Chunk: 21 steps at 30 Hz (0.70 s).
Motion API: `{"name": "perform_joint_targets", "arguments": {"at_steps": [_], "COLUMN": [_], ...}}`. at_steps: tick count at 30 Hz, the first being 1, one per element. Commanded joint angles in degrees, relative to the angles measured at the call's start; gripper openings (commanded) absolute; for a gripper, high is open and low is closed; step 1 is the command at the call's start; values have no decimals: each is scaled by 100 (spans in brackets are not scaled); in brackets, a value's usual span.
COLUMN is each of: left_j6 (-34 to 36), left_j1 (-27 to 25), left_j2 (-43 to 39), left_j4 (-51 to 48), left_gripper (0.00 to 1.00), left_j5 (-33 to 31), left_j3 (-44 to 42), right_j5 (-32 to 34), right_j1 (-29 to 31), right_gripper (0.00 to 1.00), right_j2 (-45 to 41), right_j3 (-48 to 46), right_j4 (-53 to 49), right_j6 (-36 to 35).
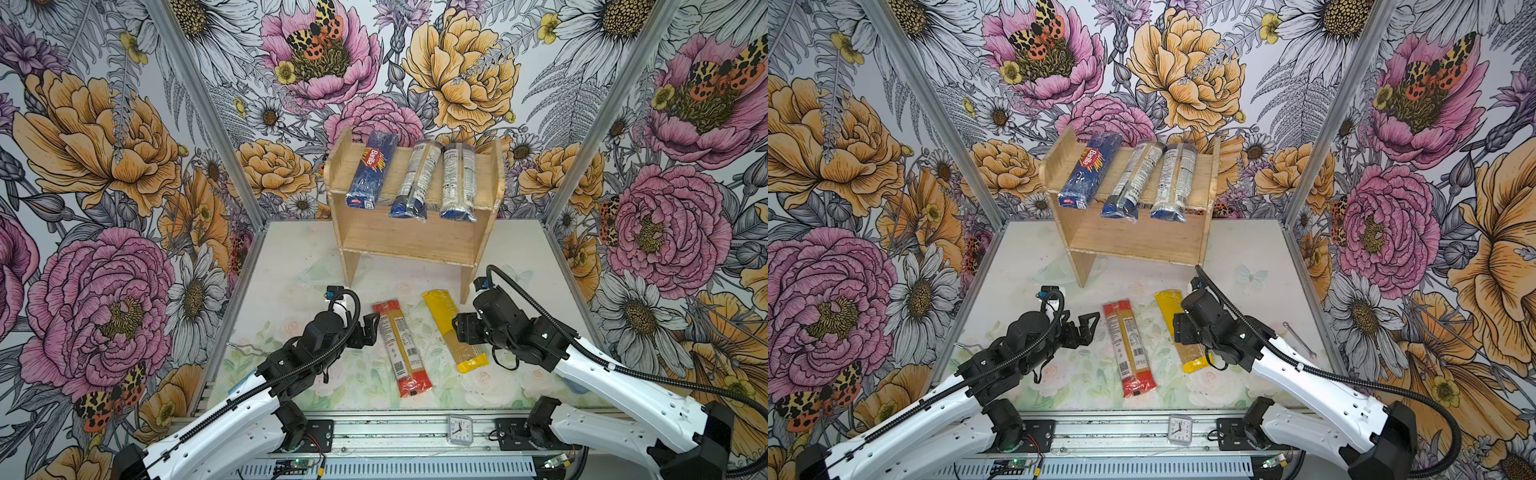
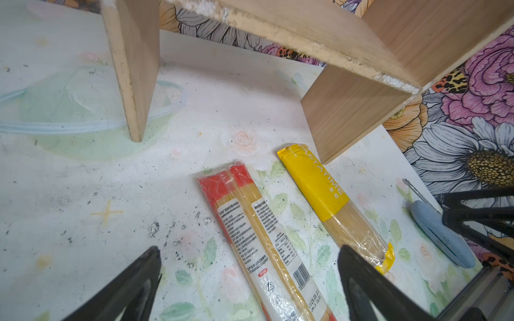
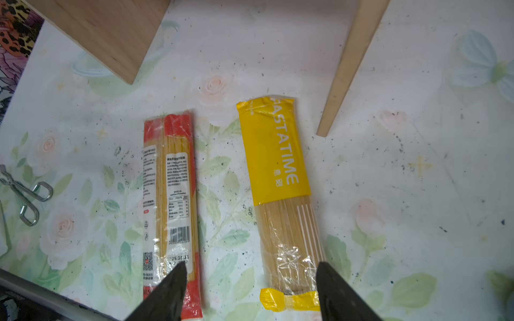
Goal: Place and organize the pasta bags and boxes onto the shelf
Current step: 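Move the right gripper toward the PASTATIME bag while the left swings toward the red bag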
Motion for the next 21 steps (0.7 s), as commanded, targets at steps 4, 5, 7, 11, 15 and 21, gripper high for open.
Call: {"name": "perform_joint_targets", "arguments": {"at_steps": [4,5,7,11,15,21], "left_j6": [-610,-659,-776,-1053,-1484,-2603], "left_j1": [-268,-338,-470,-821,-1336,-2136], "left_j2": [-91,-70,-15,165,409,965], "left_j4": [50,45,59,218,241,49], "left_gripper": [99,99,99,99,99,99], "left_j5": [-24,-58,-136,-288,-701,-1522], "left_j3": [-403,-454,-536,-666,-678,-612], "right_j5": [-231,-238,-276,-421,-569,-519], "right_j1": [246,262,273,290,326,311], "right_gripper": [75,75,75,75,74,74], "right_j2": [180,238,357,577,707,661], "right_j3": [-427,-472,-517,-605,-730,-887], "right_j4": [642,679,735,922,1108,1241], "right_j6": [-24,-27,-47,-93,-129,-80]}}
